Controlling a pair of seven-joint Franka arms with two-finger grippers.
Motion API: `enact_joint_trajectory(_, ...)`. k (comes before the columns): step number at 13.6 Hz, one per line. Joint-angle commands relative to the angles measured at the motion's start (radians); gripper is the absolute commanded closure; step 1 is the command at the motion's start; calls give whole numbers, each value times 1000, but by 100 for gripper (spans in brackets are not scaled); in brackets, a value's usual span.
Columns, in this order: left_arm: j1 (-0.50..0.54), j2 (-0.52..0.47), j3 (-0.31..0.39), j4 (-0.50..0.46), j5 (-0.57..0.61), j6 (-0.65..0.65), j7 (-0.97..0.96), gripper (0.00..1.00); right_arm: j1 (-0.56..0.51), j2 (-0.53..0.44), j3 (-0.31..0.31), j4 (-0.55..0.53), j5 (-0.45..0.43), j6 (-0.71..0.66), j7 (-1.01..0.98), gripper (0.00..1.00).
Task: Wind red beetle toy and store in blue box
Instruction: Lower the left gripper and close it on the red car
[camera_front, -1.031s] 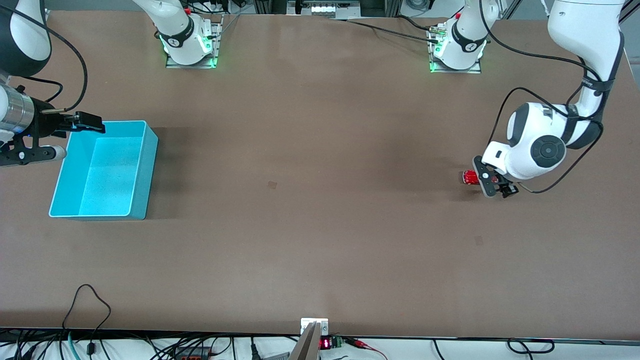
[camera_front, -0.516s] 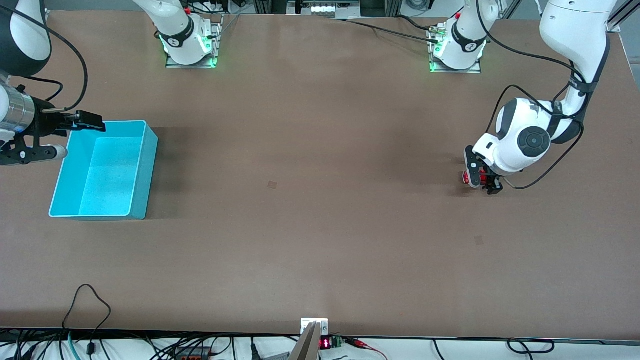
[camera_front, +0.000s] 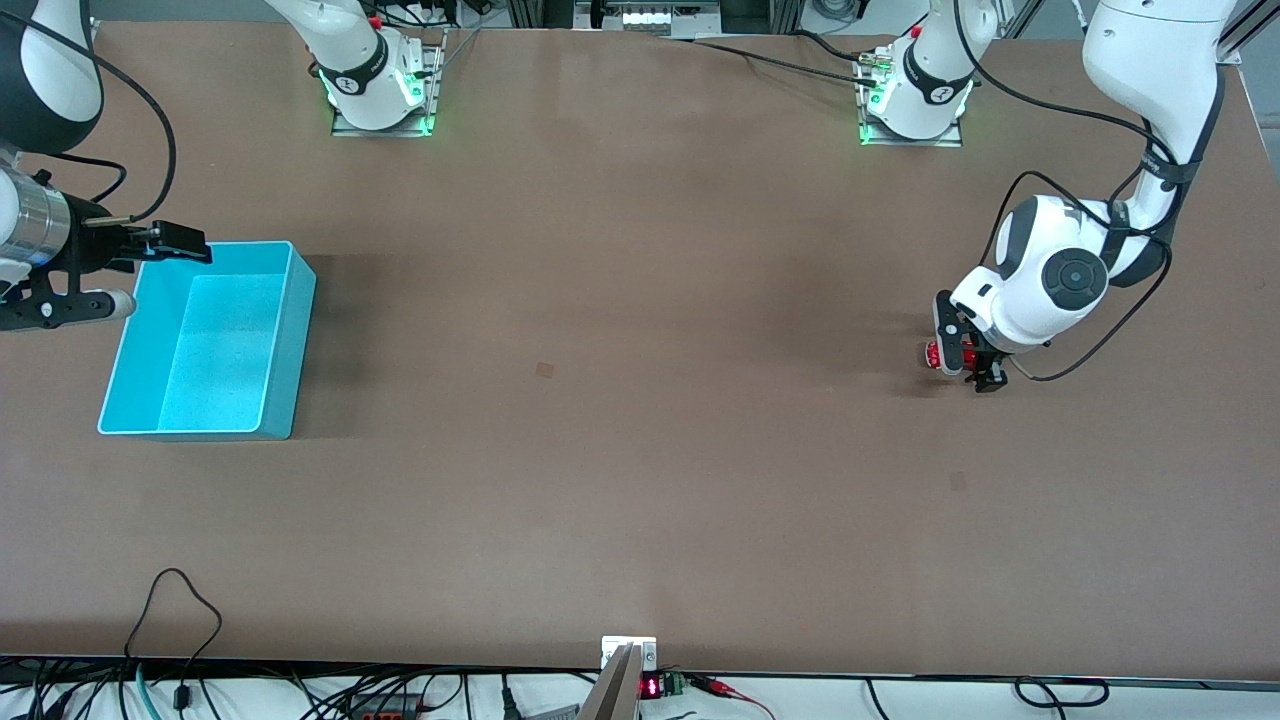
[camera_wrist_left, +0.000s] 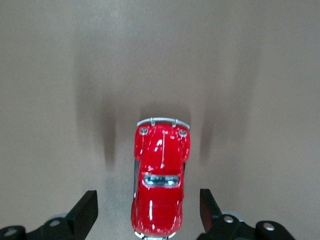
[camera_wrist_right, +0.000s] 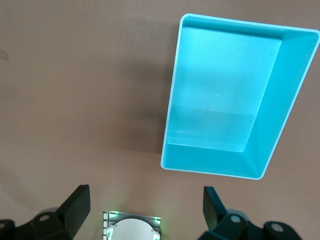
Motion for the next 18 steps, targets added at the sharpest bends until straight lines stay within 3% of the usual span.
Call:
enact_joint_trajectory(1,31,-34,-8,-22,20,9,29,12,-5,-5,5,-4,5,-9,-9,0)
enact_joint_trajectory(2,31,-34,-10,-23,20,9,31,15,-5,-5,5,-4,5,-9,-9,0)
enact_joint_trajectory(3,31,-34,-8,-23,18,9,29,28,-5,-5,5,-4,5,-8,-9,0)
enact_joint_trajectory(18,31,-5,-8,-26,18,11,31,30,-5,-5,5,-4,5,-9,-9,0)
